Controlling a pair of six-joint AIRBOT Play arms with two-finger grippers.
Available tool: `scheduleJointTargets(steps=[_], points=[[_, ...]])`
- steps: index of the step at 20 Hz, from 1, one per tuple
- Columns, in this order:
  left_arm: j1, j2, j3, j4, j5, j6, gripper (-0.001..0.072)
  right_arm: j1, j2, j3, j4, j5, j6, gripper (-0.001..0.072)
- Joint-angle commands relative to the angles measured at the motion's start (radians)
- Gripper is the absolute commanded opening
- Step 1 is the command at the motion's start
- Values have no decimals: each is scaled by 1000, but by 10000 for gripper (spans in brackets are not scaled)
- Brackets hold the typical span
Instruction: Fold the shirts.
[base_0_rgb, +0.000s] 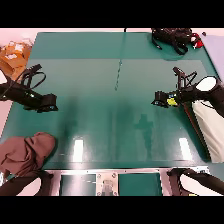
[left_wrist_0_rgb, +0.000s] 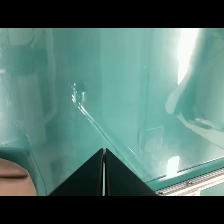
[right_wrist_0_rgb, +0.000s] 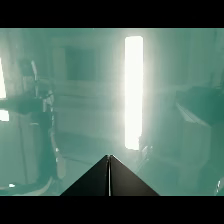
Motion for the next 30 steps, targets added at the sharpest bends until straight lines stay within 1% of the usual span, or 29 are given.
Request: scheduleJointTargets(steps=[1, 3, 4, 5, 7, 8, 9, 10, 11, 12, 13, 16, 21, 22, 23, 24, 26, 28, 30], points=[[0, 1, 0, 0, 4, 0, 25, 1, 0, 0, 0, 0, 1, 20], [0, 1, 0, 16, 4, -1, 25, 1, 0, 0, 0, 0, 1, 20], [0, 1, 0, 47, 4, -2, 25, 1, 0, 0, 0, 0, 1, 20], [0, 1, 0, 95, 0, -23, 25, 1, 0, 0, 0, 0, 1, 20], [0, 1, -1, 240, -40, -102, 26, 1, 0, 0, 0, 0, 1, 20], [0, 1, -4, 331, -75, -143, 184, 1, 0, 0, 0, 0, 1, 20], [0, 1, -21, 420, -114, -184, 567, 1, 0, 0, 0, 0, 1, 20], [0, 1, -55, 517, -159, -232, 713, 1, 0, 0, 0, 0, 1, 20], [3, 1, -103, 585, -190, -240, 709, 1, 0, 0, 0, 0, 1, 20], [3, 1, -169, 637, -196, -240, 709, 1, 0, 0, 0, 0, 1, 20], [3, 1, -241, 660, -181, -240, 709, 1, 0, 0, 0, 0, 1, 20], [3, 1, -411, 683, -70, -240, 709, 1, 0, 0, 0, 0, 1, 20], [3, 1, -546, 685, 48, -240, 706, 1, 0, 0, 0, 0, 1, 20], [3, 1, -556, 689, 68, -234, 514, 1, 0, 0, 0, 0, 1, 20], [3, 1, -557, 692, 77, -226, 132, 1, 0, 0, 0, 0, 1, 20], [3, 1, -552, 692, 84, -209, 24, 1, 0, 0, 0, 0, 1, 20], [2, 1, -496, 684, 54, -174, 23, 1, 0, 0, 0, 0, 1, 20], [-8, 2, -363, 631, -19, -135, 22, 1, 0, 0, 0, 0, 1, 20], [-88, 20, -185, 566, -92, -130, 22, 1, 0, 0, 0, 0, 1, 20]])
